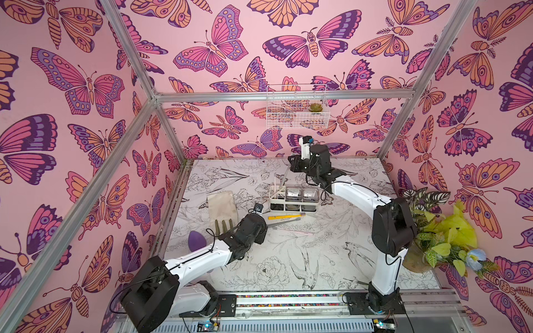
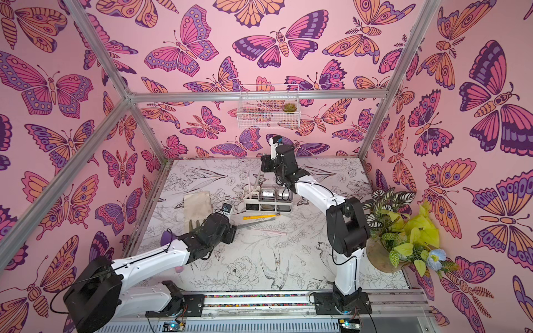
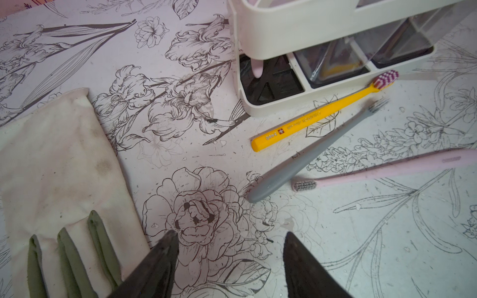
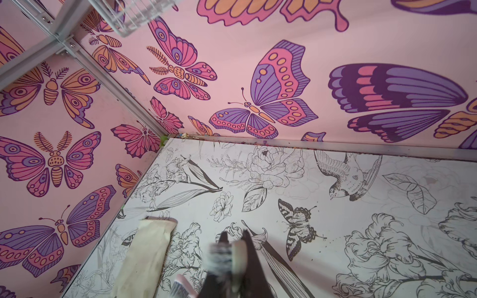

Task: Place the toothbrush into the toothbrush holder
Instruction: Place the toothbrush in the toothbrush holder.

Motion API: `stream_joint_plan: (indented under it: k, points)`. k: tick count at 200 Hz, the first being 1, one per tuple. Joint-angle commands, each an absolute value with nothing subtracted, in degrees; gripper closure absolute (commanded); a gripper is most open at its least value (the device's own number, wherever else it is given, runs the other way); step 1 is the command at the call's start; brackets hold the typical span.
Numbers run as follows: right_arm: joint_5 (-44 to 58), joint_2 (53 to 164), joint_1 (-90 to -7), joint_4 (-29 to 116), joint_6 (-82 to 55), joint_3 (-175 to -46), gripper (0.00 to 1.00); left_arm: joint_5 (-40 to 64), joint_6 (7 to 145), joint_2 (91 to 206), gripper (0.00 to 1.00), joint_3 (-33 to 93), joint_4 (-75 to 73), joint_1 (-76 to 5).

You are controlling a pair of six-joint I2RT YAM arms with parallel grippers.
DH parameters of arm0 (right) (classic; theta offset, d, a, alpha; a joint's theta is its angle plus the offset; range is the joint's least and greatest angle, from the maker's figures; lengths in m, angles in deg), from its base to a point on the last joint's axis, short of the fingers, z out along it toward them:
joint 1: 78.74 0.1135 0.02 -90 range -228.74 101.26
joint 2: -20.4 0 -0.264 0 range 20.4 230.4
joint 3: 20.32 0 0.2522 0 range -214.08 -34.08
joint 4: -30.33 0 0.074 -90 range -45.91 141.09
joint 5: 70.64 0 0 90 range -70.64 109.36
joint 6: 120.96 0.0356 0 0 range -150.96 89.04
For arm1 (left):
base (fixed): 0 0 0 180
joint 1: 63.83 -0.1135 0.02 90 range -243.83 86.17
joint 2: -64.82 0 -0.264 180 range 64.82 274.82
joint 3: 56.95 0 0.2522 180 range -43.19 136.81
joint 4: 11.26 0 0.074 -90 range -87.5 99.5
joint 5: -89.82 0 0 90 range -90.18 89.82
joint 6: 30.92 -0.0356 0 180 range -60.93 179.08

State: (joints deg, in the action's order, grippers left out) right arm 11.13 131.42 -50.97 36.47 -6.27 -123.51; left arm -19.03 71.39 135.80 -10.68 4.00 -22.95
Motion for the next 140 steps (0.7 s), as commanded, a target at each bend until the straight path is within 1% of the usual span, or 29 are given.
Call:
stream_joint_plan:
  k: [1,76,140]
  points:
    - [10.38,132.26,-50.19,36.48,-5.48,-125.44,1.0,-18.55,71.53,135.75,0.35,-10.32,3.77,-23.4]
    - [13.72,133.19,-46.61,38.25,-10.16,-124.68,1.0,-18.55,71.52,135.76,0.35,-10.32,3.72,-23.4]
    - [19.3,132.05,-44.41,37.63,-13.85,-121.16,1.0,-18.27,71.52,135.94,0.35,-10.32,3.78,-23.4]
